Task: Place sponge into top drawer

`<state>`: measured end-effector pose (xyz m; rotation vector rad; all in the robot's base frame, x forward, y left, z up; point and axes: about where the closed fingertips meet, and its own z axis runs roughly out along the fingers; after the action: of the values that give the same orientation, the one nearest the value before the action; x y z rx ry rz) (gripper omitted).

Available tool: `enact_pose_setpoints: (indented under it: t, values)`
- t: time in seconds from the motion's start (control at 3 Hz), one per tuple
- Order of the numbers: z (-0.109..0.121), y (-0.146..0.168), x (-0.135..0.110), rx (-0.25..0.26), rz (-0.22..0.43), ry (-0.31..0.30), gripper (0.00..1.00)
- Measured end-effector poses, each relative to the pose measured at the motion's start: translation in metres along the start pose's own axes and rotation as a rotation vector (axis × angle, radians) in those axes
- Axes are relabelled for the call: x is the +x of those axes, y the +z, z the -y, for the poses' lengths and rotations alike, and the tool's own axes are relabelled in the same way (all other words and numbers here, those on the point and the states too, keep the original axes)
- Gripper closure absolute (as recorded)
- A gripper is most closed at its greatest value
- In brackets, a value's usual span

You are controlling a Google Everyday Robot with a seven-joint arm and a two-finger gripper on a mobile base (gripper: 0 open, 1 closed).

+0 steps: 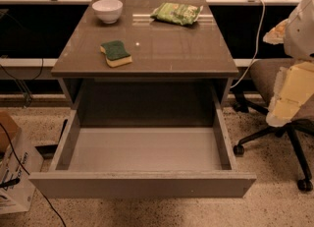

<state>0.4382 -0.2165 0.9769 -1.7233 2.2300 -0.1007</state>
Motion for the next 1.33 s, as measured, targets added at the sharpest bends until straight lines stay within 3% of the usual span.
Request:
enact_pose_setpoints:
  t: [0.33, 0.67, 1.0, 1.33]
  values:
    - [0.000, 0.000, 0.000, 0.000, 0.000, 0.000, 0.00]
    - [0.005, 0.011, -0.021, 0.004, 0.049, -0.015, 0.00]
    - [0.017, 0.030, -0.046, -0.031, 0.139, -0.006, 0.00]
    - [0.037, 0.062, -0.085, -0.107, 0.264, -0.003, 0.00]
